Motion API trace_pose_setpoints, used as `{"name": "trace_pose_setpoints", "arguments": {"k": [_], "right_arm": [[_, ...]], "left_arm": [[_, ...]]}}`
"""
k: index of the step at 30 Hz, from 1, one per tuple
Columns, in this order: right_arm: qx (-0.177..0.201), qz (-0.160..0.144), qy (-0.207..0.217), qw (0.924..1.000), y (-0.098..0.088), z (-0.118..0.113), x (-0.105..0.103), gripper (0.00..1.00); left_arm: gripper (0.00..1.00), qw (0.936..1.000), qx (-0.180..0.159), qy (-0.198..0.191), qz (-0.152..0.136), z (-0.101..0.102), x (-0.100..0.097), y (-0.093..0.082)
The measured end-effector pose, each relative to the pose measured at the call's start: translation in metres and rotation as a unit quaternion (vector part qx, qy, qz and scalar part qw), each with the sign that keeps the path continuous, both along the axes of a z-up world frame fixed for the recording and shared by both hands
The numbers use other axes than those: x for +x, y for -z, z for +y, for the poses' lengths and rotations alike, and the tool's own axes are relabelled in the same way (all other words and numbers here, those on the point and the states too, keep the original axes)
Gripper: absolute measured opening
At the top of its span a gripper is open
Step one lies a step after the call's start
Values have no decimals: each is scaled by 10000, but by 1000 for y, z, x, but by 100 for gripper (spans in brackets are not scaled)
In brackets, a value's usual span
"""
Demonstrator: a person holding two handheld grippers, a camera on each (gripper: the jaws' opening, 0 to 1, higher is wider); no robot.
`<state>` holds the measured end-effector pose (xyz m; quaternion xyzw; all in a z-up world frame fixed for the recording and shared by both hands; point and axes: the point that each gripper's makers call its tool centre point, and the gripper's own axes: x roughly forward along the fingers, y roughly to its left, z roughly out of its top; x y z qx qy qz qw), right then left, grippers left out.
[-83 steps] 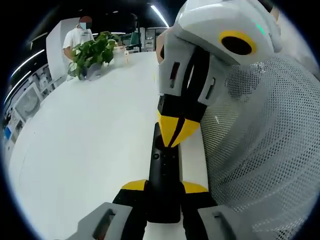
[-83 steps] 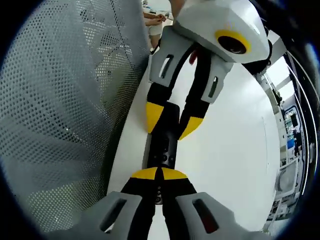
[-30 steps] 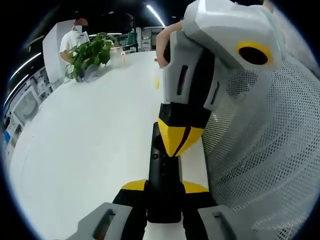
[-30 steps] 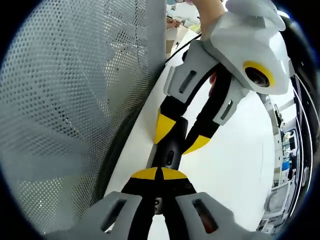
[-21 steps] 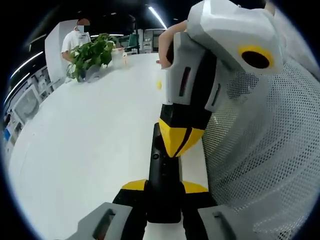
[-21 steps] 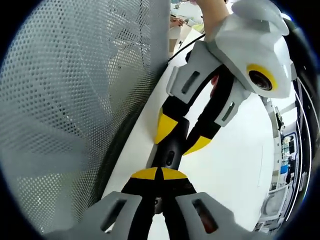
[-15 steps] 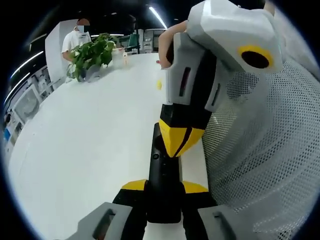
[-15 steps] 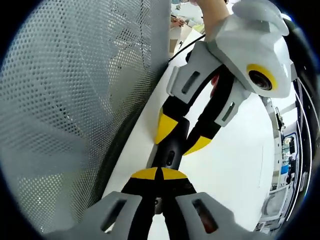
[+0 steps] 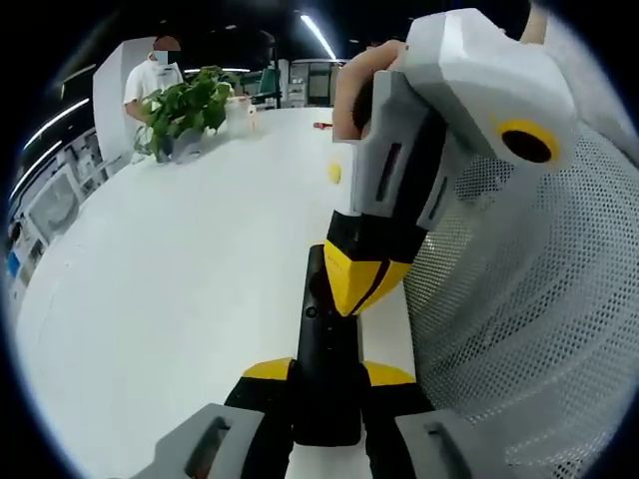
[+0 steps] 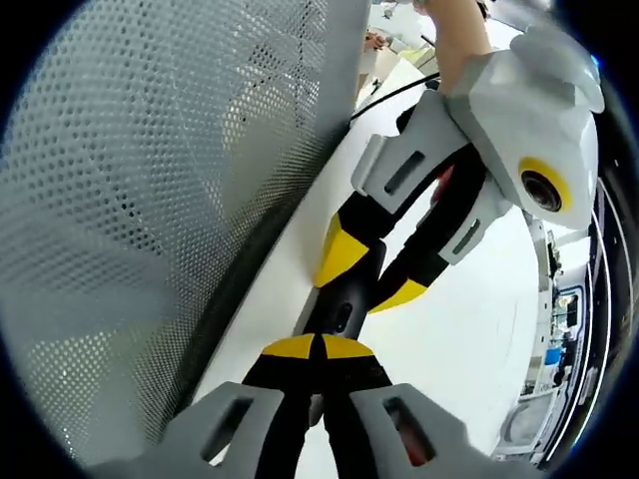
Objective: Press the specified remote control buttons in sequence, fully releasing each button before pressing the next.
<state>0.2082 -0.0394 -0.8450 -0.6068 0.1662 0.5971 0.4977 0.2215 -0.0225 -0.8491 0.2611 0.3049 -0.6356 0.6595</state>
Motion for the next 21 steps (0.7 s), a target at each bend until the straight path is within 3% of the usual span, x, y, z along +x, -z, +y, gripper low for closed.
{"name": "trace_pose_setpoints", "arguments": {"k": [8,15,21], "right_arm": [[-247,-335,-262,9988,1,0,-1,0],[-187,-346,-166,9991,1,0,1,0],[-328,-535,-349,9974,1,-1,0,0]], "left_arm": [[25,10000,-7,-11,13,-1,-1,0],[25,10000,-3,-16,11,-1,-1,1],[25,10000,-3,-15,14,-1,-1,1]]}}
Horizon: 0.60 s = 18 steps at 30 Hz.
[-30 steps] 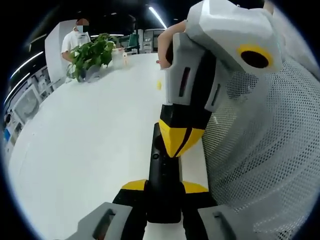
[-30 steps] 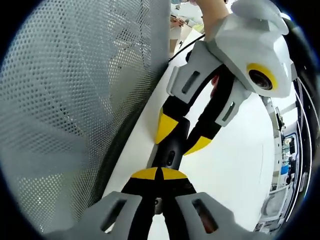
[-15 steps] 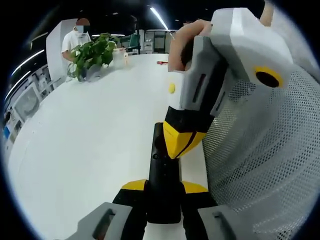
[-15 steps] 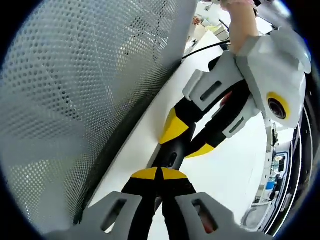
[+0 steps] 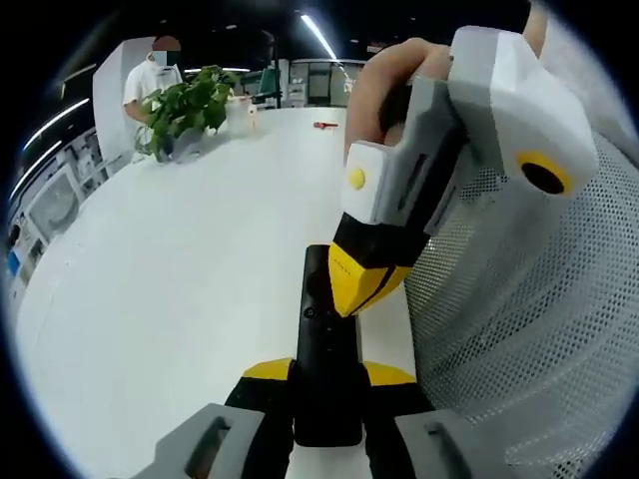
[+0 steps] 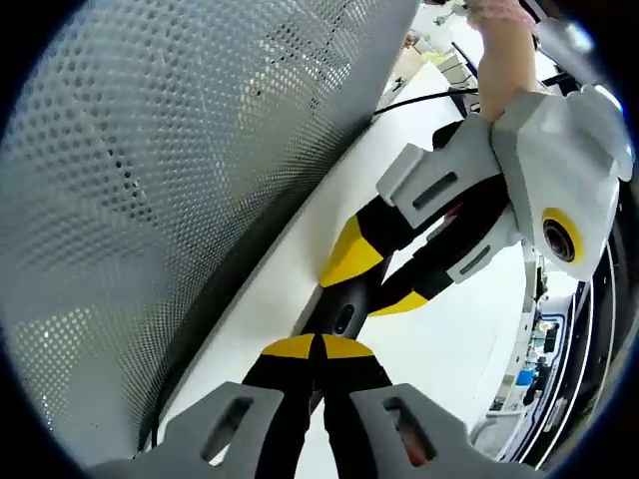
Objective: Press the specified remote control buttons in sequence, fully releasing each button before pressing the next.
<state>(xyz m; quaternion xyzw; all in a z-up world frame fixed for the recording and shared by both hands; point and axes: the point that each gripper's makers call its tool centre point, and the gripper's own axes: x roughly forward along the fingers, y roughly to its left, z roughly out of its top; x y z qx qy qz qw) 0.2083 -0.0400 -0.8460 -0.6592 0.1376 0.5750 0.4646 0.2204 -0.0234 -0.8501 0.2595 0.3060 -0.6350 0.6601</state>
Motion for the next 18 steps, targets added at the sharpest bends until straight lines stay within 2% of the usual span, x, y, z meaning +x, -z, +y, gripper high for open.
{"name": "trace_pose_setpoints", "arguments": {"k": [18], "right_arm": [[54,153,128,9998,0,-2,0,0]], "left_arm": [[25,10000,-12,0,20,0,0,-1]]}}
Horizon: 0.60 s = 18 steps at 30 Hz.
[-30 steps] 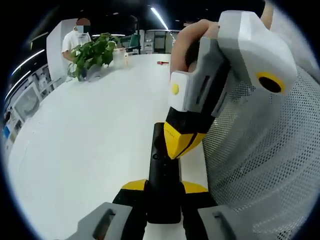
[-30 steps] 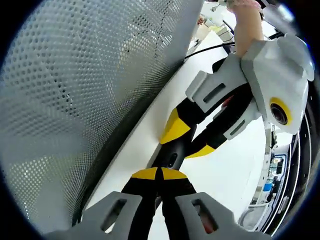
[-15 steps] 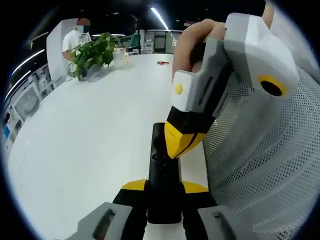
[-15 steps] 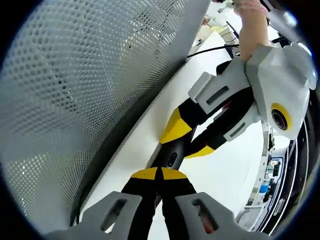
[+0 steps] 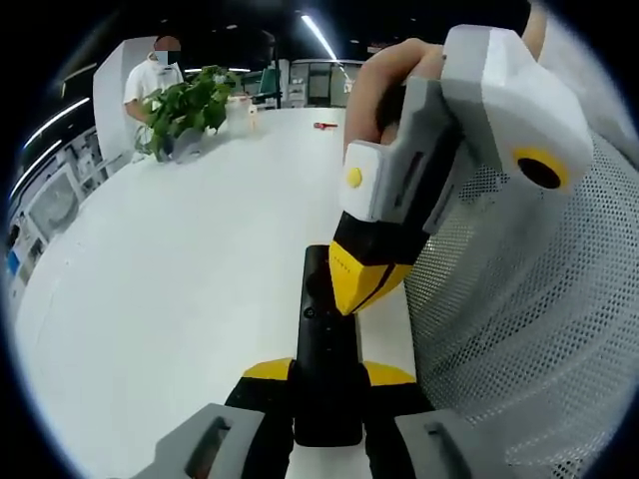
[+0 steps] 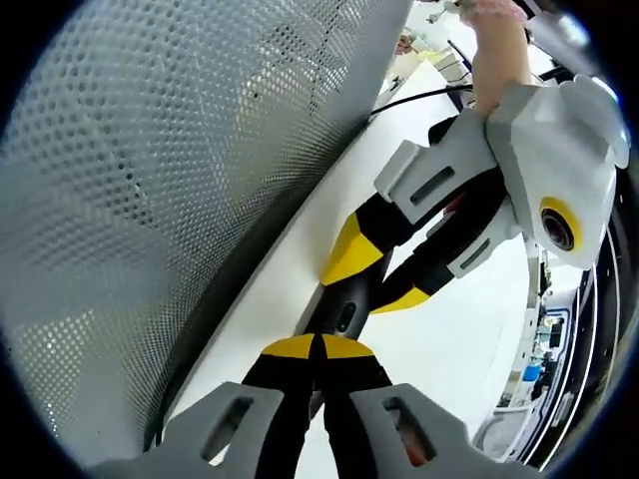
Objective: Press the specified remote control buttons in sequence, fully releasing each button before pressing the next.
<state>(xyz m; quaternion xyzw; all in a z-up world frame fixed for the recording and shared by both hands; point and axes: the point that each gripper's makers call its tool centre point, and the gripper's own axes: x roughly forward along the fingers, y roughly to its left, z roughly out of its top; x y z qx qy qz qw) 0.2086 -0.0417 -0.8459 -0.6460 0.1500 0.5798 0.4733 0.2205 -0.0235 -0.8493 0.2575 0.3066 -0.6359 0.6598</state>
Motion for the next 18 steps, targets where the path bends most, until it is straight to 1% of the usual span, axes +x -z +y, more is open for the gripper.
{"name": "trace_pose_setpoints", "arguments": {"k": [6,9,10,11,13,16,18], "right_arm": [[84,119,205,9997,0,0,1,0],[143,246,403,9988,0,1,2,0],[197,345,525,9978,0,0,2,0],[313,535,746,9953,0,0,2,0],[480,691,897,9924,-1,1,5,0],[498,692,903,9923,-1,0,5,0],[437,576,789,9943,0,1,4,0]], "left_arm": [[25,10000,9,1,-7,0,0,0],[25,10000,11,-4,-7,0,0,0],[25,10000,12,-4,-8,0,0,0],[25,10000,10,-4,-8,0,1,0],[25,10000,0,-26,2,0,1,1],[25,10000,1,-47,11,0,1,1],[25,10000,3,-42,5,0,1,0]]}}
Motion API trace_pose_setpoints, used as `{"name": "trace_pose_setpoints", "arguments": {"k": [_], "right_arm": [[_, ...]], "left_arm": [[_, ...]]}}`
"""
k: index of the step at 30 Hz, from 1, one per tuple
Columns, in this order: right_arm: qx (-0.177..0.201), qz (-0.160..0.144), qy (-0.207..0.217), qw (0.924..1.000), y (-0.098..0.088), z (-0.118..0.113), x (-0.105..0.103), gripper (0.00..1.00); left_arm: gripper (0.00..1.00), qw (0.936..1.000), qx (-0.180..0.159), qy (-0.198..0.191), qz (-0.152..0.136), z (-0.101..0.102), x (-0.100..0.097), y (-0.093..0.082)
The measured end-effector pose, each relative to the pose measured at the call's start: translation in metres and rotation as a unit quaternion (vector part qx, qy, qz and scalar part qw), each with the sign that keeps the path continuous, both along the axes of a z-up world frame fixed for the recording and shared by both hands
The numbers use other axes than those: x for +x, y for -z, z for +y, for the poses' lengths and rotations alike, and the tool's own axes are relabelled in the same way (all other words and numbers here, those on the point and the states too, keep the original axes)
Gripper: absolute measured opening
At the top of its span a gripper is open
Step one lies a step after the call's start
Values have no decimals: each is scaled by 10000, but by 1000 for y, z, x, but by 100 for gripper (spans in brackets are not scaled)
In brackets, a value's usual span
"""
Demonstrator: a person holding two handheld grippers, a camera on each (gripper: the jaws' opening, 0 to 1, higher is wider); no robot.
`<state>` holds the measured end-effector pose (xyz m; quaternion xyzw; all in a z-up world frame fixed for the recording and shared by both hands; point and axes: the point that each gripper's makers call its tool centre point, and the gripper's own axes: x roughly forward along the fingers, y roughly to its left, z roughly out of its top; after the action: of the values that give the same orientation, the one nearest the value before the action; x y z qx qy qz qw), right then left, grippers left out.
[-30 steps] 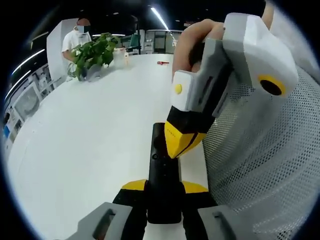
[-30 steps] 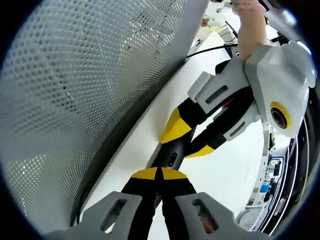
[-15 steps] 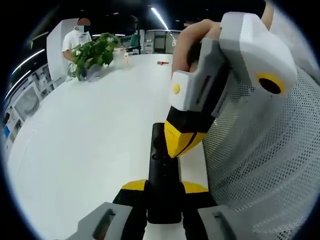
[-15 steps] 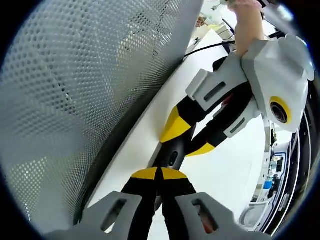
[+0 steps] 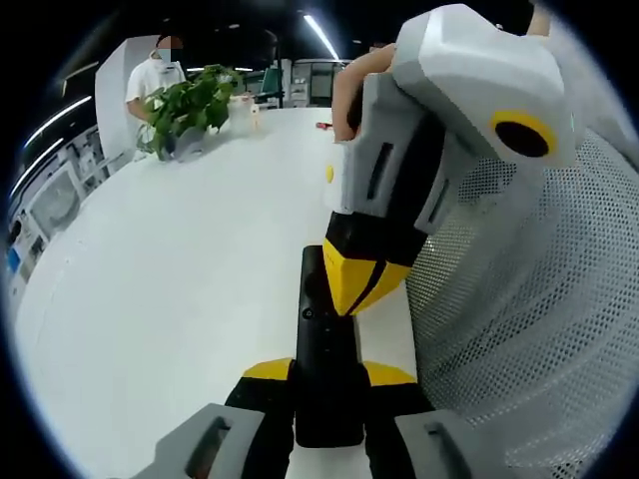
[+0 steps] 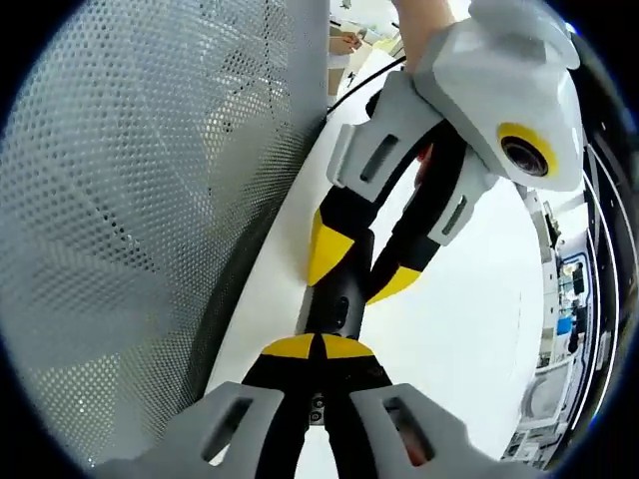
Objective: Press the specified remote control buttons in sequence, fully releasing each button before pressing the next.
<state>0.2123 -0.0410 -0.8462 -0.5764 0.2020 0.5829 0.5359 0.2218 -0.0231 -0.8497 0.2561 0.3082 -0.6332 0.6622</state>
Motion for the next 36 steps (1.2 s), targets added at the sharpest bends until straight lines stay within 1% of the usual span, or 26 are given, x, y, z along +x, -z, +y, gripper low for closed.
{"name": "trace_pose_setpoints", "arguments": {"k": [2,5,9,11,17,19,20,22,23,24,25,26,27,28,30,36], "right_arm": [[-149,-203,-205,9995,0,0,0,0],[-269,-419,-508,9975,0,1,-1,0],[-280,-381,-476,9977,-1,1,0,0],[-218,-246,-293,9990,-1,0,0,0],[-50,13,3,10000,-2,0,2,0],[112,174,270,9994,-3,1,3,0],[171,195,380,9989,-4,1,5,0],[375,322,651,9967,-8,2,10,0],[572,458,887,9934,-10,5,13,0],[620,549,1021,9913,-10,4,15,0],[562,679,1186,9890,-7,1,15,0],[522,732,1232,9883,-4,0,15,0],[642,668,1137,9892,-6,4,17,0],[521,734,1189,9888,-5,0,15,0],[549,807,1238,9875,-5,1,15,0],[612,1259,1621,9768,-4,0,16,0]], "left_arm": [[25,10000,2,5,-5,0,0,0],[25,10000,1,8,-5,0,0,0],[25,10000,11,15,-12,0,0,0],[25,10000,12,22,-22,0,0,0],[25,10000,-1,24,-28,0,0,0],[25,10000,-1,32,-36,0,0,0],[25,10000,0,33,-39,0,0,0],[25,10000,9,44,-48,0,-1,0],[25,10000,10,46,-50,0,-1,0],[25,10000,11,49,-52,0,-1,0],[25,10000,8,53,-51,0,-1,0],[25,10000,5,51,-47,0,-1,0],[25,10000,4,52,-45,0,-1,0],[25,10000,5,48,-36,0,-1,0],[25,10000,11,54,-45,0,-1,0],[25,10000,28,63,-68,0,-1,1]]}}
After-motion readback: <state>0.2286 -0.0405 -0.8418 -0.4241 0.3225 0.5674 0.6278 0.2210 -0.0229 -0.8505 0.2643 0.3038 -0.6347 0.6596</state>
